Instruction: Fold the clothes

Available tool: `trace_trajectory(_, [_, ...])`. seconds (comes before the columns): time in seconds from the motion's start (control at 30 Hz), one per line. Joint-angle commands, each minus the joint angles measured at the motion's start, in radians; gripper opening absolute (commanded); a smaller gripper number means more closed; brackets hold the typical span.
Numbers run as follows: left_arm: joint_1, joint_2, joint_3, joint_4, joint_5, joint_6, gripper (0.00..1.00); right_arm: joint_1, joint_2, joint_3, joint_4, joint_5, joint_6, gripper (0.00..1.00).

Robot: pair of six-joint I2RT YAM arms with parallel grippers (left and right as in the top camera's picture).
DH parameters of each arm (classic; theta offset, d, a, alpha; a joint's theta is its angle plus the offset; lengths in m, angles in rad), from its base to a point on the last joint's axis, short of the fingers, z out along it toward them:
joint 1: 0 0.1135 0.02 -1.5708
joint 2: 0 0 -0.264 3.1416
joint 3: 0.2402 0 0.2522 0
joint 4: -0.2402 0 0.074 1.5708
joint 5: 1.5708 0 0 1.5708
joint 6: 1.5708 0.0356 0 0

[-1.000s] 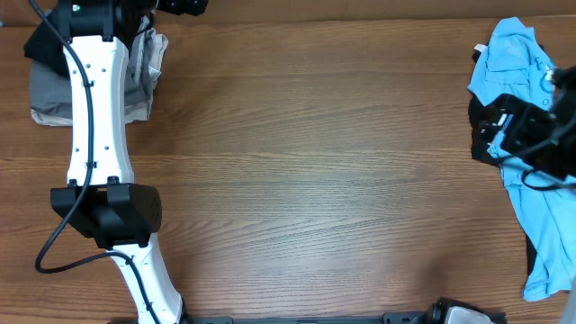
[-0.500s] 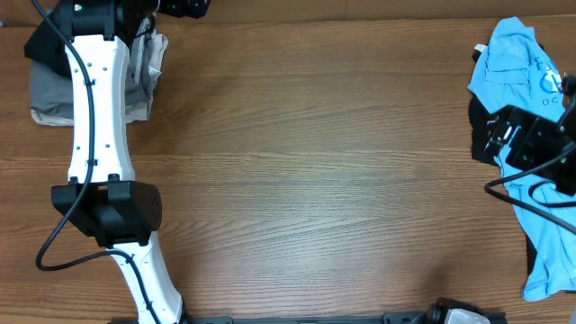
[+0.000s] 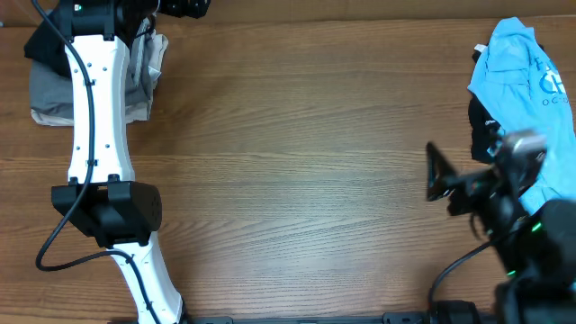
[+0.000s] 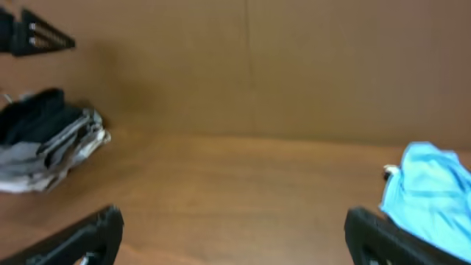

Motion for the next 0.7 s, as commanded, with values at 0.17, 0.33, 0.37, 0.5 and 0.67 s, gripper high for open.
trace_trajectory(0.17, [-0.007,0.008,0.004,0.001,0.014,-0.013,1.00,0.017,-0.335,-0.563,0.407,0.011,0.086,1.00])
trace_trajectory(0.33, [-0.007,0.008,0.004,0.001,0.014,-0.013,1.00,0.023,-0.458,-0.731,0.510,0.012,0.085,1.00])
trace_trajectory(0.37, [-0.007,0.008,0.004,0.001,0.014,-0.013,1.00,0.023,-0.475,-0.751,0.512,0.012,0.085,1.00])
trace_trajectory(0.5, [-0.007,0.008,0.004,0.001,0.014,-0.013,1.00,0.023,-0.518,-0.807,0.511,0.035,0.085,1.00])
trace_trajectory(0.67, [-0.007,0.008,0.004,0.001,0.014,-0.013,1.00,0.023,-0.562,-0.839,0.457,0.045,0.085,1.00])
